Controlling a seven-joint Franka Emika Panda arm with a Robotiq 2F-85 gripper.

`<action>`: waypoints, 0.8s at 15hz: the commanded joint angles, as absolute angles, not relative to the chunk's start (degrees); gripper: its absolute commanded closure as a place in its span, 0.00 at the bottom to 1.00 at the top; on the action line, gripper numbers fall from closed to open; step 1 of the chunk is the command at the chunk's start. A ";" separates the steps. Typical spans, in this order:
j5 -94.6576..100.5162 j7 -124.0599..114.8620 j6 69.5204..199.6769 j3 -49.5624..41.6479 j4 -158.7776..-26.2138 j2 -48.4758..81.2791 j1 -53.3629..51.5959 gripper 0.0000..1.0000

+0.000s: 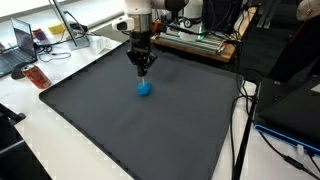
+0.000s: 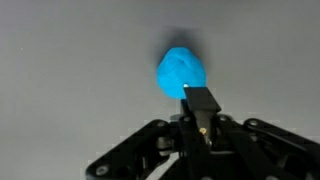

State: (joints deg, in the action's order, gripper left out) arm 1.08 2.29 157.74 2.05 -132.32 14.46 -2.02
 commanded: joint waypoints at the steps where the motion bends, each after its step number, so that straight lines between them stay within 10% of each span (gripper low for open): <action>1: -1.69 5.69 155.42 3.95 -129.27 17.87 -0.63 0.97; 12: -3.61 7.98 151.57 5.45 -126.87 19.29 0.94 0.97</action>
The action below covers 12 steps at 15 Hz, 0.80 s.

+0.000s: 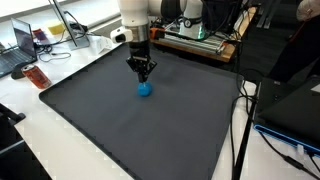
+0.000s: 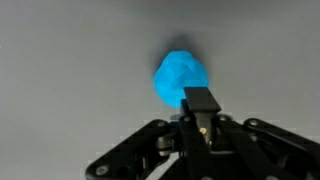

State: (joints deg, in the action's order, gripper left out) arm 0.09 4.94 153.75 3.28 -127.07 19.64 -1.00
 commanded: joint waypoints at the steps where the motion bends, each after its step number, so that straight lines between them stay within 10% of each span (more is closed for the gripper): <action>1: -4.14 7.97 151.44 5.62 -127.39 18.44 1.04 0.97; 12: -7.88 8.65 149.93 5.66 -131.99 10.12 1.40 0.97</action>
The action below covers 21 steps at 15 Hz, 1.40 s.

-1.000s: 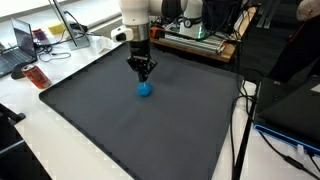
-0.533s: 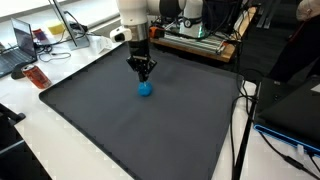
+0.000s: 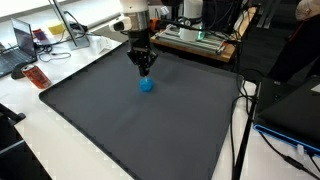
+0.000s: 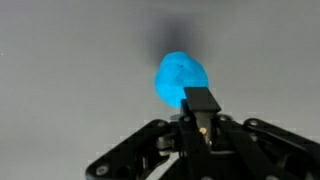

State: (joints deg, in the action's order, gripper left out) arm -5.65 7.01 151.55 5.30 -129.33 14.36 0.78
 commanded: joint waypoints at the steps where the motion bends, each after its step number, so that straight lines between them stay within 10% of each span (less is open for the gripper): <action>1: -8.02 8.69 149.63 5.58 -132.27 9.54 1.34 0.97; 21: -9.78 15.00 141.32 3.89 -135.12 -1.65 0.84 0.97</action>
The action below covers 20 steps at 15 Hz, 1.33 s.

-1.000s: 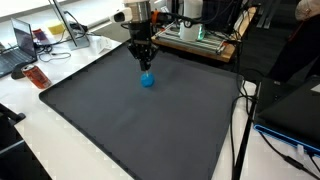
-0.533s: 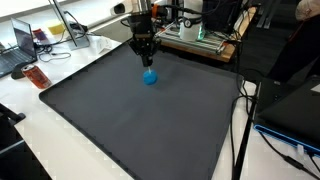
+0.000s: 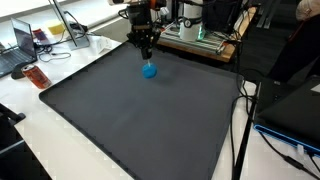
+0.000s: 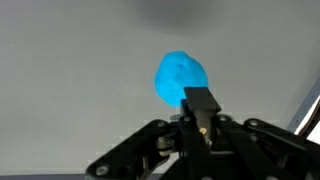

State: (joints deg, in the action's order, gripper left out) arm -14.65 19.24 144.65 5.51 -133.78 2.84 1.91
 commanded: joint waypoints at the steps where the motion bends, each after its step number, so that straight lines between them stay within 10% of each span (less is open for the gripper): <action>1: -13.50 20.67 139.08 4.37 -134.64 -2.94 0.67 0.97; 20: -3.06 10.65 130.13 3.63 -130.49 -7.71 -1.88 0.88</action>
